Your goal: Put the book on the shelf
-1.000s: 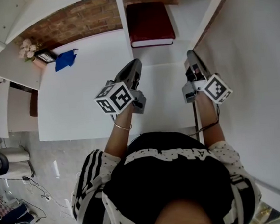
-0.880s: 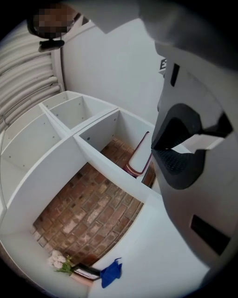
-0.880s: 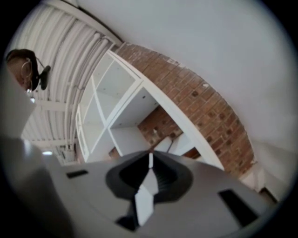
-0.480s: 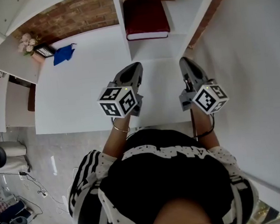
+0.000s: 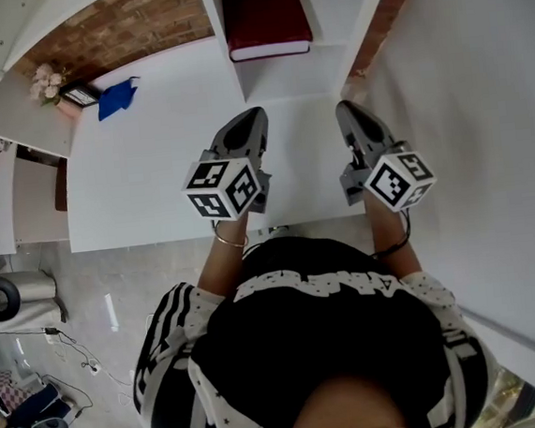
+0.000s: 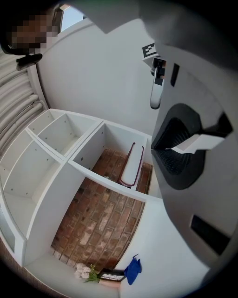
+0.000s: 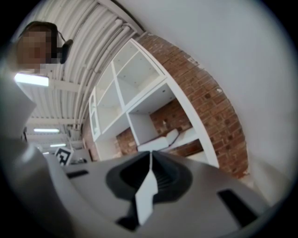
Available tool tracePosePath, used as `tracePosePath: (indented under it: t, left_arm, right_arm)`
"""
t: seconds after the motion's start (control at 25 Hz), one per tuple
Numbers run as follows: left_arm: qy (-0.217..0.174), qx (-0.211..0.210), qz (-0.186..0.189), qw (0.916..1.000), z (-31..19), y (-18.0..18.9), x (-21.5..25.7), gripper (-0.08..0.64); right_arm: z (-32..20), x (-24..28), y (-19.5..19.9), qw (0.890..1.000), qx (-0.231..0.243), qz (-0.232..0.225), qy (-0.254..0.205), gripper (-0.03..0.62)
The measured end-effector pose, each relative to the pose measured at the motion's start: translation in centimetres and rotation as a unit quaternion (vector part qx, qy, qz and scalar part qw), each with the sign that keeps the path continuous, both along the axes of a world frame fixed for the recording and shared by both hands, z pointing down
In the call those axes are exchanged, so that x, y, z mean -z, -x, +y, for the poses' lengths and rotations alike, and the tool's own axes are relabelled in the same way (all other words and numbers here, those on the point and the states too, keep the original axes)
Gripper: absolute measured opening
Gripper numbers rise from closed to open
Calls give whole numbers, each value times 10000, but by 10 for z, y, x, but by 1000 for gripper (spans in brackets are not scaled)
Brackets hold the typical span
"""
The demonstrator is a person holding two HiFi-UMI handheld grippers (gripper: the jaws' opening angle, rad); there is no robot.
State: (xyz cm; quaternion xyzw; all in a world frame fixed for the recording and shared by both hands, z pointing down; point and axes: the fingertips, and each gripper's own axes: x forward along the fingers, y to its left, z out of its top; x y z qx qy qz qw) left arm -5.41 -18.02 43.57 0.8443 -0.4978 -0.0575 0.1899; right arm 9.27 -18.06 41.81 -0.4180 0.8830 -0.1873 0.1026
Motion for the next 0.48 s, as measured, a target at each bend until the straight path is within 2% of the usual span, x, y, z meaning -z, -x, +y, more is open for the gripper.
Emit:
tracePosePath:
  t: [0.48]
  left_arm:
    - [-5,42,-25,10000,-1,-4,2,37]
  right_arm:
    - [-1,0,-3,9998,24,202,-54,37]
